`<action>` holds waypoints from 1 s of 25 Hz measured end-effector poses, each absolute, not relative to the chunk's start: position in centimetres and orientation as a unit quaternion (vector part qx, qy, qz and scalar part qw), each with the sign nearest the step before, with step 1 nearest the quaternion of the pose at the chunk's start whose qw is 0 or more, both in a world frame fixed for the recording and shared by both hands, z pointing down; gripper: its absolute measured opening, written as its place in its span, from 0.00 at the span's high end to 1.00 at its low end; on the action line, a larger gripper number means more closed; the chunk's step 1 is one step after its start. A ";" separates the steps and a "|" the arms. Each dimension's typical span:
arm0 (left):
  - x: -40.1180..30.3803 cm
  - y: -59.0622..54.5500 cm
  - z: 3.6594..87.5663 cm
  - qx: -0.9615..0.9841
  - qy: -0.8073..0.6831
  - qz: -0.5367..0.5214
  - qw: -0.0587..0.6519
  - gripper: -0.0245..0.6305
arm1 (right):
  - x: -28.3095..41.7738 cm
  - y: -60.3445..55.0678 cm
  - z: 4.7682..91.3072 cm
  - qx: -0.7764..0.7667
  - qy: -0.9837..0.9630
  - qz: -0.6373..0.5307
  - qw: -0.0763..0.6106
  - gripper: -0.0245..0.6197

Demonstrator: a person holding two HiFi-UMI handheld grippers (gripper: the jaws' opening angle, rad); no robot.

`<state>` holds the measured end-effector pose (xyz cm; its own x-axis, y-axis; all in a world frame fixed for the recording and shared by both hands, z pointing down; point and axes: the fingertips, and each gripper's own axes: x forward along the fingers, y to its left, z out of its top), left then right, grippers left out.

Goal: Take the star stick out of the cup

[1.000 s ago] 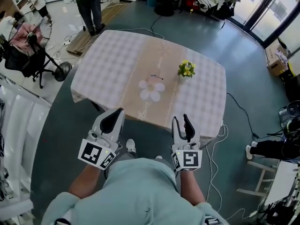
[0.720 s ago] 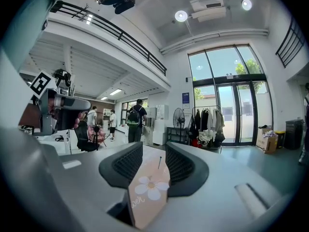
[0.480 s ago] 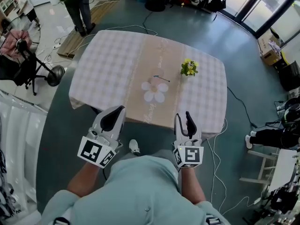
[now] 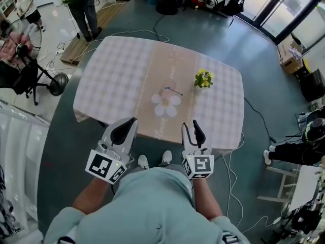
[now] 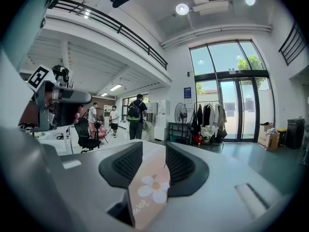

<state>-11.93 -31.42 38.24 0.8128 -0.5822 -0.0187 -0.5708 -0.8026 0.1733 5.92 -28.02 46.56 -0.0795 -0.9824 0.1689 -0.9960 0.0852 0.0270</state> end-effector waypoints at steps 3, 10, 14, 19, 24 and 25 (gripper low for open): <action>-11.9 -31.7 37.7 0.945 -0.315 -0.039 0.078 0.96 | 6.4 -29.4 46.4 0.669 -0.739 0.045 0.069 0.76; -11.1 -32.1 37.3 0.939 -0.334 -0.040 0.067 0.96 | 7.8 -32.3 48.6 0.657 -0.749 0.064 0.066 0.76; -11.5 -32.0 37.0 0.934 -0.350 -0.039 0.064 0.96 | 7.8 -33.4 50.4 0.650 -0.752 0.081 0.069 0.76; -12.0 -31.9 37.1 0.927 -0.369 -0.035 0.062 0.96 | 7.9 -34.3 52.0 0.642 -0.757 0.089 0.079 0.76; -12.2 -31.7 37.0 0.923 -0.379 -0.033 0.057 0.96 | 8.2 -35.5 53.0 0.641 -0.758 0.087 0.086 0.76; -12.3 -31.6 37.0 0.922 -0.381 -0.032 0.056 0.96 | 8.3 -35.7 53.3 0.641 -0.758 0.087 0.088 0.76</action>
<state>-12.27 -31.60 36.99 0.7074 -0.7066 -0.0157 -0.6995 -0.7031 0.1283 8.27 -35.69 53.29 -0.1633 -0.9559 0.2443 -0.9863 0.1637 -0.0186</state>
